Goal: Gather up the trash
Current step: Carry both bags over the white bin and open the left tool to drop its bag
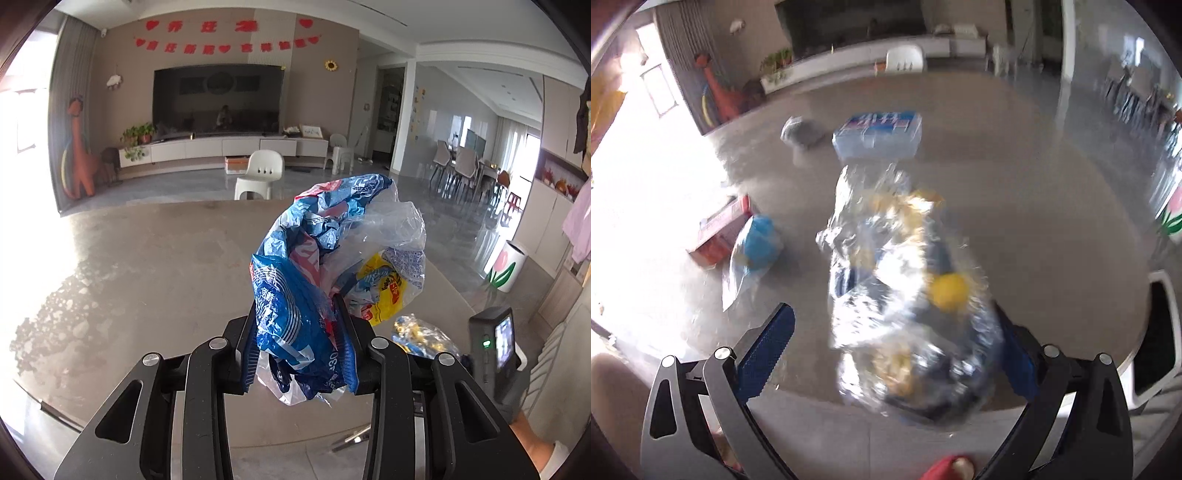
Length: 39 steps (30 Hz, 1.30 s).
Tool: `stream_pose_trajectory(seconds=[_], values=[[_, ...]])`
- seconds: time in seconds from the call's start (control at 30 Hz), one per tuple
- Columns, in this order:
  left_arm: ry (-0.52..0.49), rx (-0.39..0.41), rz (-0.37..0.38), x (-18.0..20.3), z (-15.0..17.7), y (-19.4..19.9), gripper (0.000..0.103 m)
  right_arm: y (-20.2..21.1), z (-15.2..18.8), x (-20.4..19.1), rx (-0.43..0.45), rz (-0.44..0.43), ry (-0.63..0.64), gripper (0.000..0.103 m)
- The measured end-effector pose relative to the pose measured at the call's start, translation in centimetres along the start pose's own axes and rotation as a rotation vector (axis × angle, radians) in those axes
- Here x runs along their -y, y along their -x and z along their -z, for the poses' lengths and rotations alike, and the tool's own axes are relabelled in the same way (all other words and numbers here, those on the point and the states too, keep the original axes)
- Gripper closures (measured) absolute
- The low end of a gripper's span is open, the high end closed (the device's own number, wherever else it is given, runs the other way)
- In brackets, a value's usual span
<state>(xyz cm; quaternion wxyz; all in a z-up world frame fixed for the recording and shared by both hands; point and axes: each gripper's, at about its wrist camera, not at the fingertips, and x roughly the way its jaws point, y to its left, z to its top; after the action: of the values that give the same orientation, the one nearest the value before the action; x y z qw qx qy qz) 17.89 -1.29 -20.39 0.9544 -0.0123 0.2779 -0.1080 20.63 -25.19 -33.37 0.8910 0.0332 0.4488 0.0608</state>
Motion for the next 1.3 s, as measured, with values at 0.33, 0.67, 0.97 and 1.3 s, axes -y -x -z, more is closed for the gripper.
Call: stream_pose_trajectory(seconds=[0.33,0.67,0.97,1.3], values=[[-0.033,0.001,-0.003,0.4,-0.4,1.1,0.067,-0.5,0.4,-1.2,0.009,0.068,0.070,0.003],[-0.055,0.006,-0.001,0.2,-0.8,1.5,0.066,2.0,-0.5,-0.9,0.096,0.013,0.031,0.089],[-0.107,0.032,0.027,2.6,-1.4,1.7,0.066,10.6,-1.3,2.1,0.311,0.028,-0.035,0.090],[-0.192,-0.022,0.190,13.8,-0.1,-2.4,0.066,19.5,0.1,12.2,0.474,0.153,-0.073,0.090]])
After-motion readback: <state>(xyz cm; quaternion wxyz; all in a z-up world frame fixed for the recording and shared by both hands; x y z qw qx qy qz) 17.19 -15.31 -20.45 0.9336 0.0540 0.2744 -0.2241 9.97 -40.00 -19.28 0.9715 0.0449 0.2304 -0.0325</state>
